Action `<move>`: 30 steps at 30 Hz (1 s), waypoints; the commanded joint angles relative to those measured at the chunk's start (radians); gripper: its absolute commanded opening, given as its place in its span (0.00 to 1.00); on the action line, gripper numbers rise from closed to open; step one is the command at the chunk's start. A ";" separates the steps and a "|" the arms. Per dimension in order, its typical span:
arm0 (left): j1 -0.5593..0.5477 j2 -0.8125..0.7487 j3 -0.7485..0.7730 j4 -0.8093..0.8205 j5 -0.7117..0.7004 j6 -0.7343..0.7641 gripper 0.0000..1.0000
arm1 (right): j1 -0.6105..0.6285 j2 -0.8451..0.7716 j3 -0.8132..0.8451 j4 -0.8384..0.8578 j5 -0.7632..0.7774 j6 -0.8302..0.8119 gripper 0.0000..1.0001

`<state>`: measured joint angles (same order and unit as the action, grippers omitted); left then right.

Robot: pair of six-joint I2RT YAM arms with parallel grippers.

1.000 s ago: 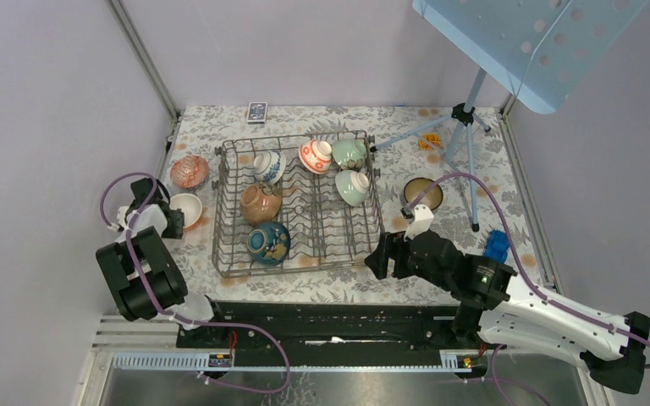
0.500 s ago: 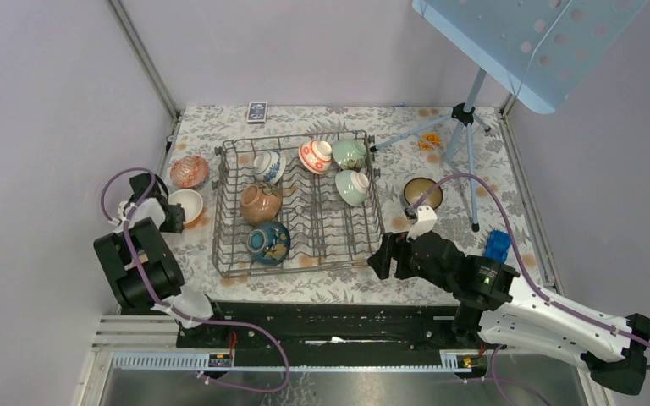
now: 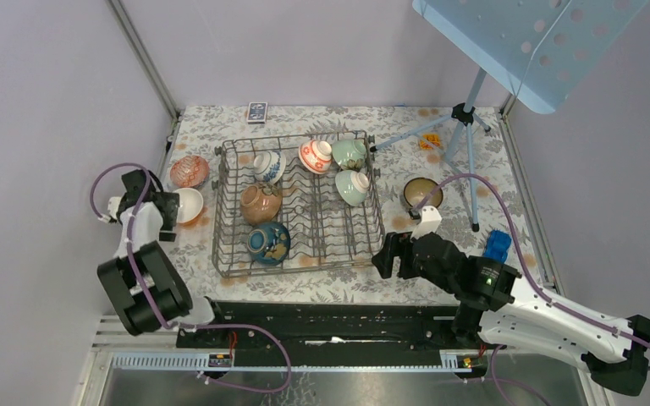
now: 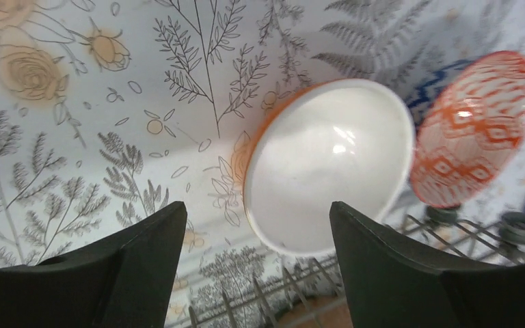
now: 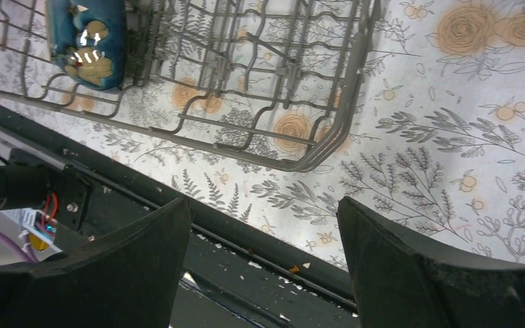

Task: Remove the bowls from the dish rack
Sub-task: Place the bowl at the center of the board, then pick up the bowl from the dish rack.

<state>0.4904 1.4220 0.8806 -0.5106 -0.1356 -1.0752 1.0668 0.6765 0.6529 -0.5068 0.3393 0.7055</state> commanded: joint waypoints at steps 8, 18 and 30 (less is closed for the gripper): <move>-0.412 -0.302 0.245 -0.076 -0.264 0.142 0.95 | -0.001 0.098 0.176 -0.065 0.132 -0.086 0.89; -1.026 -0.262 0.383 0.095 -0.175 0.491 0.99 | -0.008 0.264 0.376 -0.004 0.391 -0.285 0.90; -1.026 -0.105 0.073 0.631 0.417 0.313 0.97 | -0.358 0.629 0.505 0.268 -0.079 -0.199 0.81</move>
<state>-0.5358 1.2514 0.9787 -0.1417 0.0708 -0.6788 0.7910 1.2396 1.1000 -0.3847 0.4408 0.4583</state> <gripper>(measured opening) 0.972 0.841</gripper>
